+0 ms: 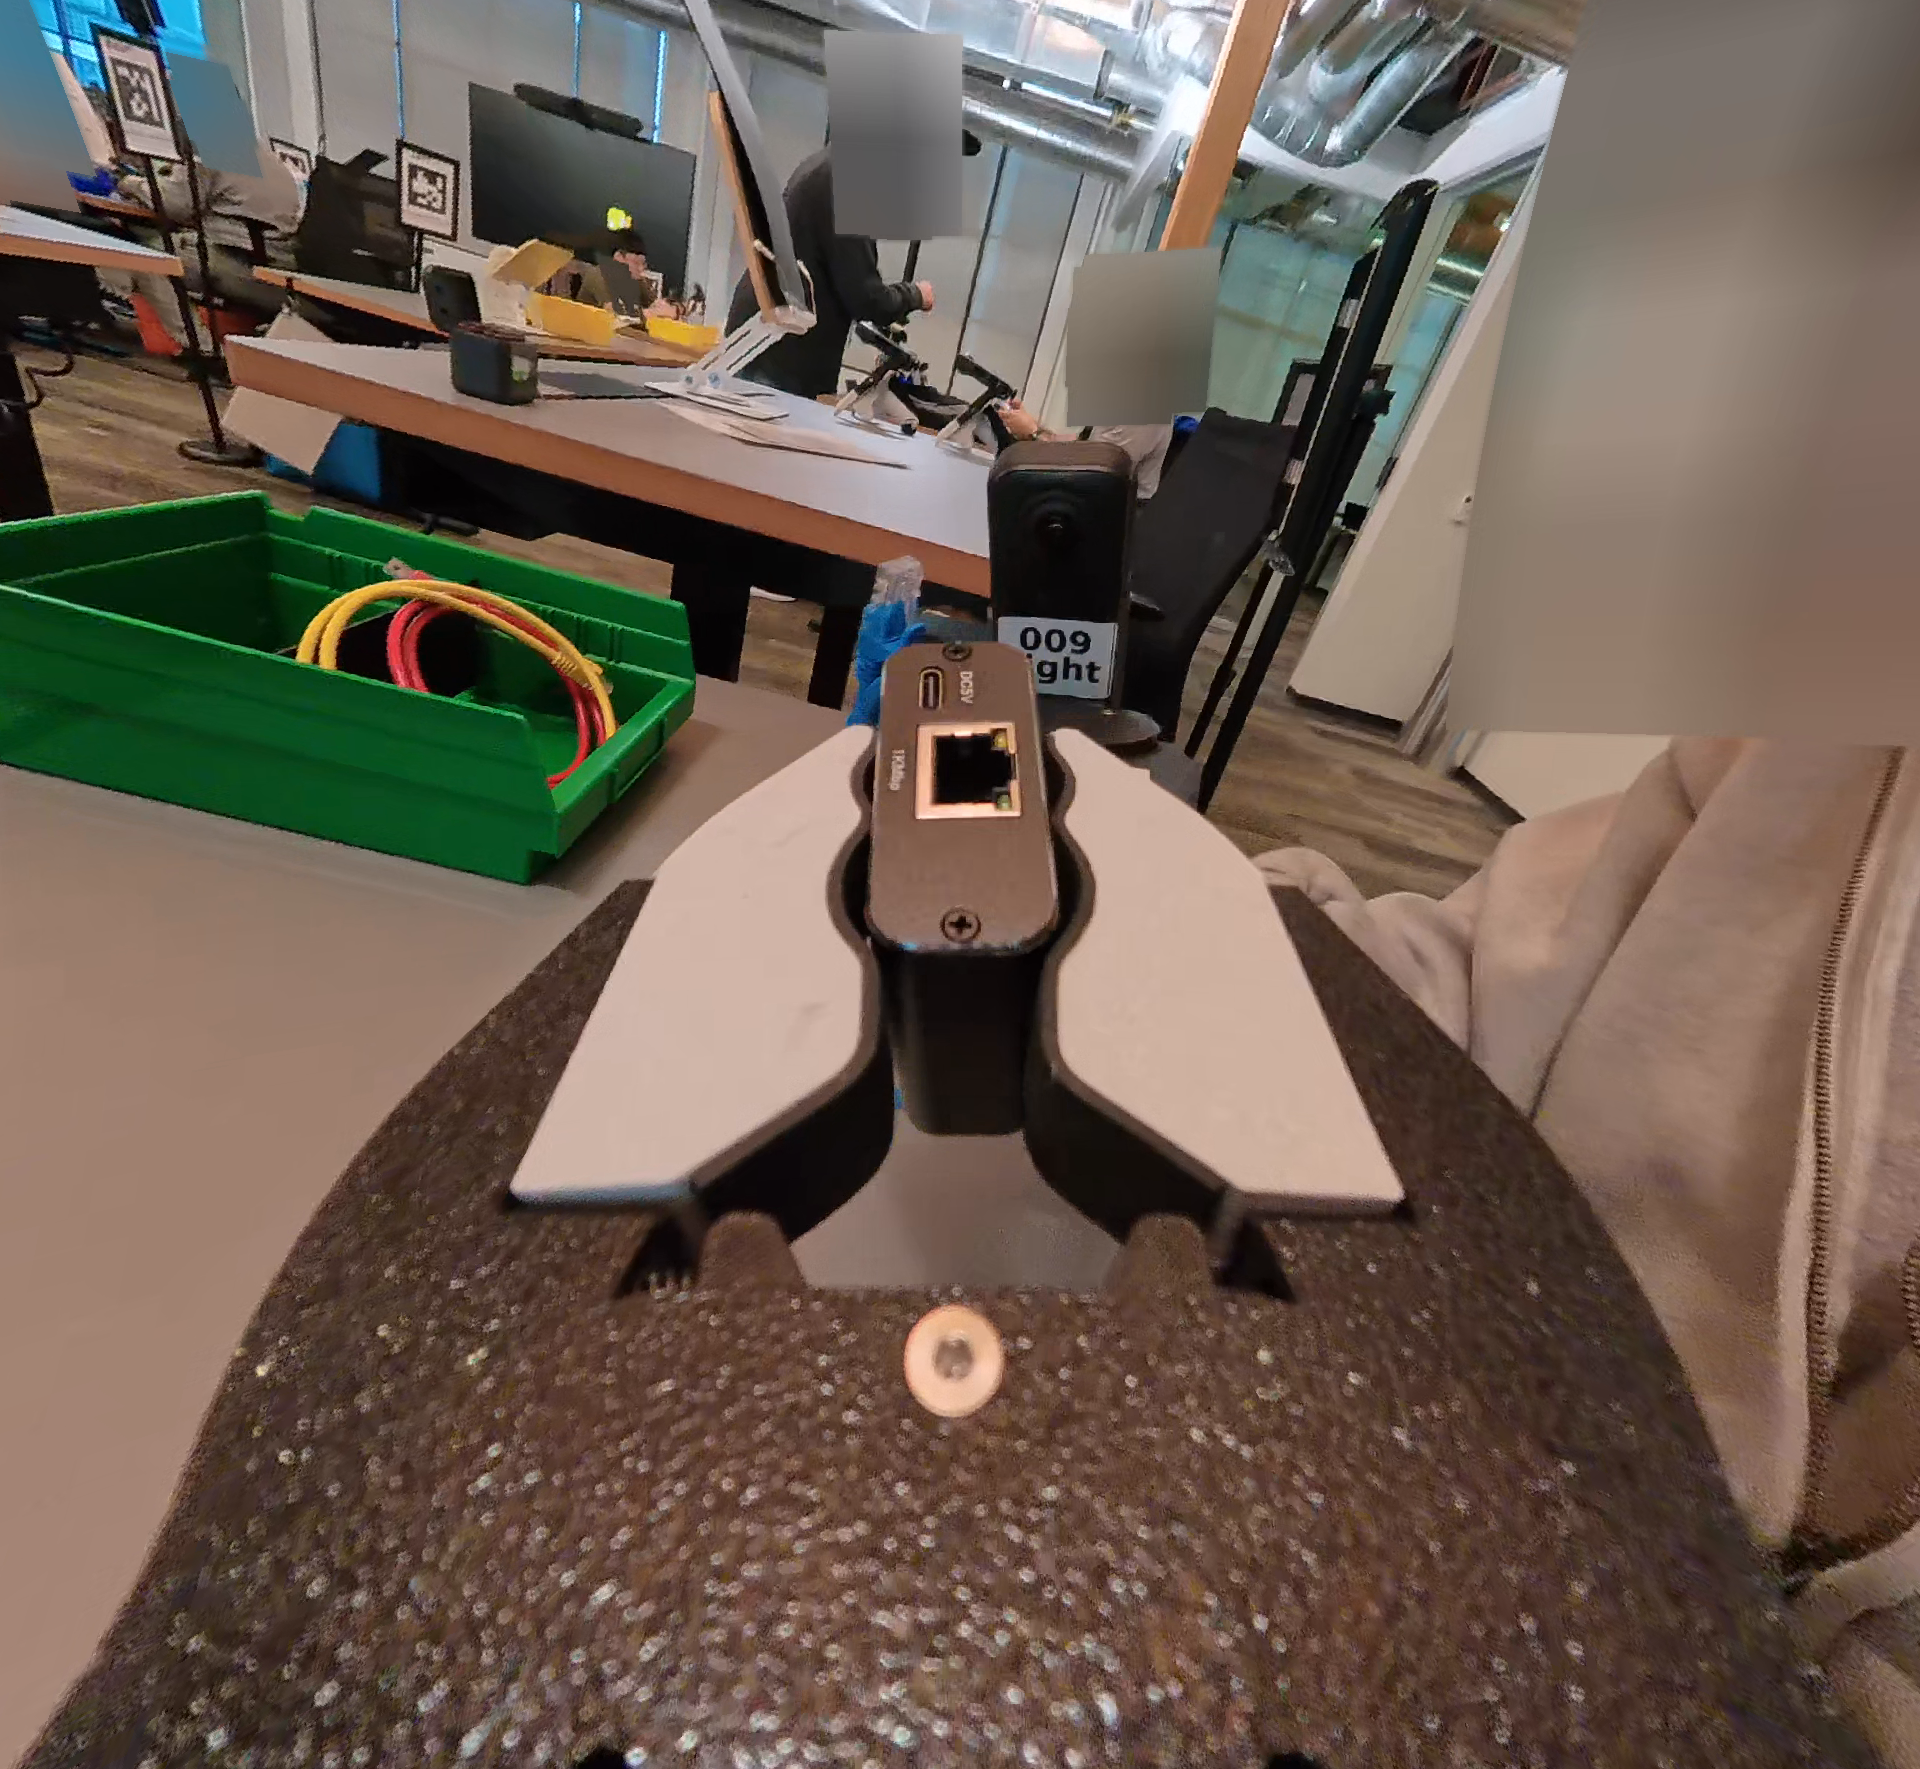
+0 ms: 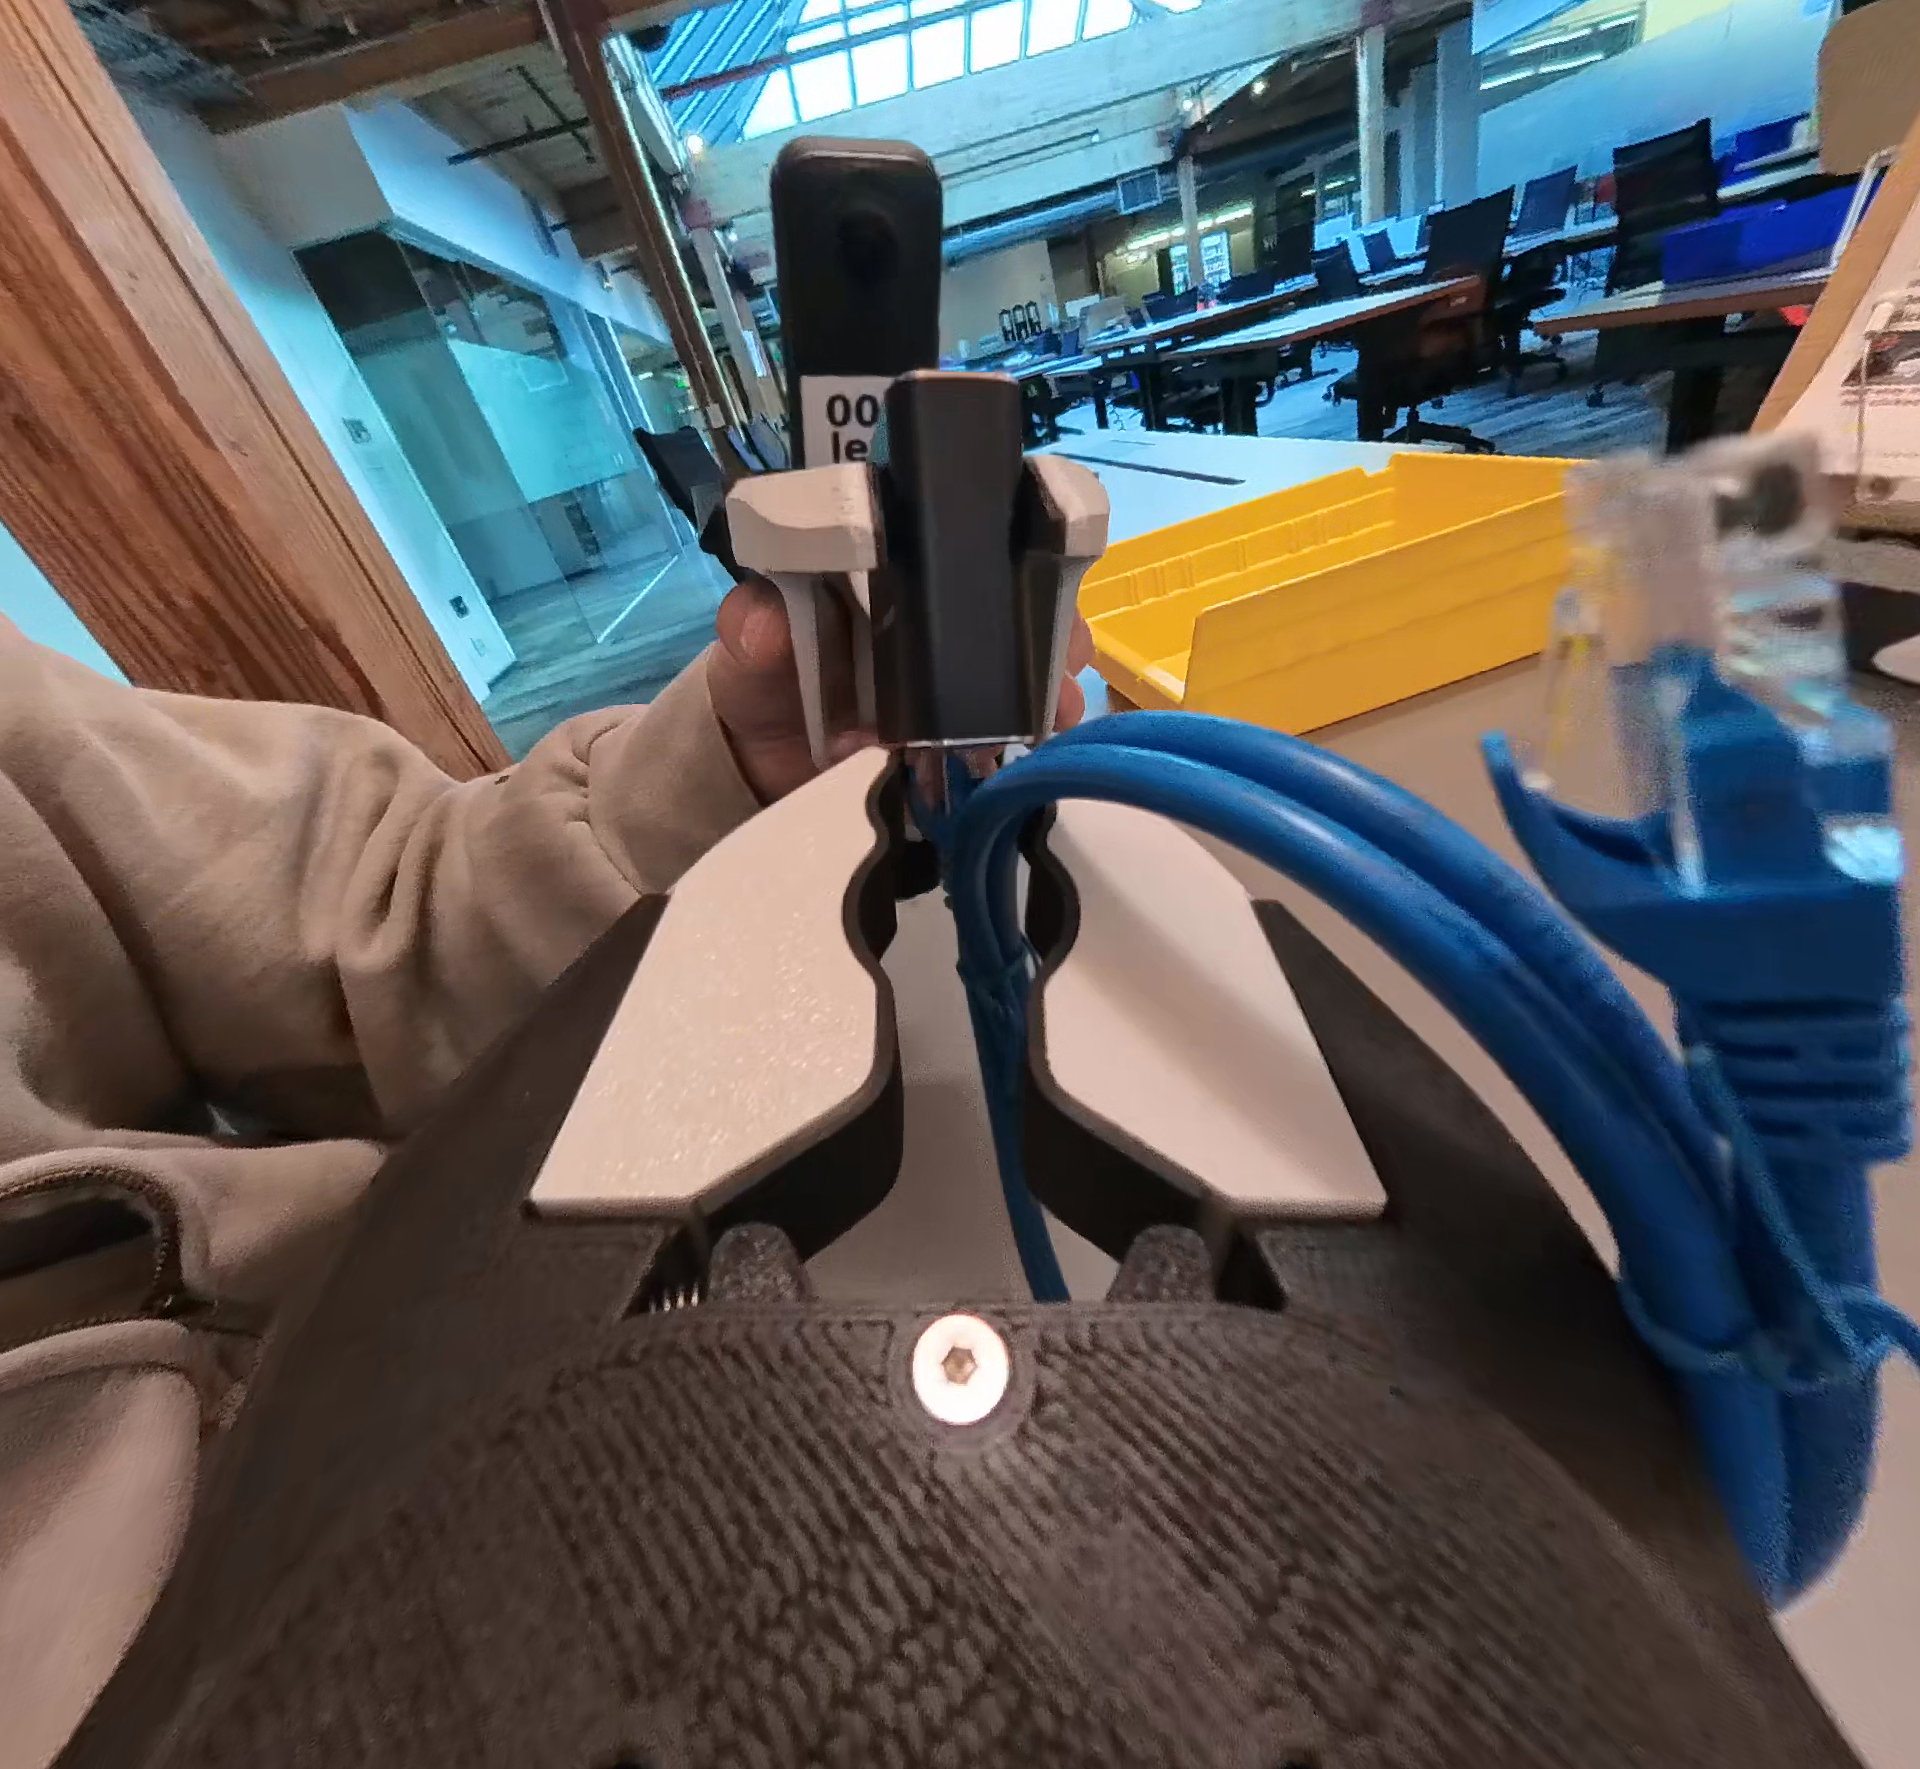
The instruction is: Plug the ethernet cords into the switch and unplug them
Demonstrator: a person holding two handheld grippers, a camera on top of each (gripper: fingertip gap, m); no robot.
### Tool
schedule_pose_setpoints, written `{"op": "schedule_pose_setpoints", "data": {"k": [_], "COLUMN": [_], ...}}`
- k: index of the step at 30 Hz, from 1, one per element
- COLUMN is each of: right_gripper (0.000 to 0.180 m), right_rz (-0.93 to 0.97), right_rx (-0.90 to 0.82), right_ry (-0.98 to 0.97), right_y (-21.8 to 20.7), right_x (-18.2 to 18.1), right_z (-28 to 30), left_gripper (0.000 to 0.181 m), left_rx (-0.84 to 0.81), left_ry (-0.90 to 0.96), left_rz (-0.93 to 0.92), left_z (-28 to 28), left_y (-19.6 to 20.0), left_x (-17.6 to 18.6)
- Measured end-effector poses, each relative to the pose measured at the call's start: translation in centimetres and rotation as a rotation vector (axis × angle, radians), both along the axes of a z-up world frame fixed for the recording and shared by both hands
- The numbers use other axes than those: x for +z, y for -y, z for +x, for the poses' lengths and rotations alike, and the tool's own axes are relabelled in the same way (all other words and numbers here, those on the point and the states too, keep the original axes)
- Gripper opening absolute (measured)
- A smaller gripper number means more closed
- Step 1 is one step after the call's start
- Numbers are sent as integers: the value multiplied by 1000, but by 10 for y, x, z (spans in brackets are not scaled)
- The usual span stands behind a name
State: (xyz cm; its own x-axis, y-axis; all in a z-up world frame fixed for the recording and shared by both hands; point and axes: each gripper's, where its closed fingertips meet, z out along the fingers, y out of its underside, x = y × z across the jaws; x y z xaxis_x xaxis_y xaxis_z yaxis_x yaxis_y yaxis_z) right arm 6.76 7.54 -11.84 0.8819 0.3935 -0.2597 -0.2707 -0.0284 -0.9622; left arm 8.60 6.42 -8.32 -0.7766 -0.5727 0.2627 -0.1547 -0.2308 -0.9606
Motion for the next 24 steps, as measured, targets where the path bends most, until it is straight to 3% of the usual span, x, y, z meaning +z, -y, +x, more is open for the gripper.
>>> {"op": "schedule_pose_setpoints", "data": {"k": [11,20,23,24], "right_gripper": [14,13,13,13], "right_rz": [15,115,116,110], "right_rx": [20,-55,-43,-54], "right_ry": [-77,-178,-174,-158], "right_y": [0,13,8,5], "right_x": [4,18,17,16], "right_z": [1,28,22,19], "left_gripper": [28,43,41,29], "left_rx": [35,115,75,70], "left_ry": [27,-4,-32,-26], "left_rz": [-14,4,-16,-12], "left_z": [7,11,12,13], "left_y": [-3,-17,-8,-5], "left_x": [5,-4,-8,-8]}}
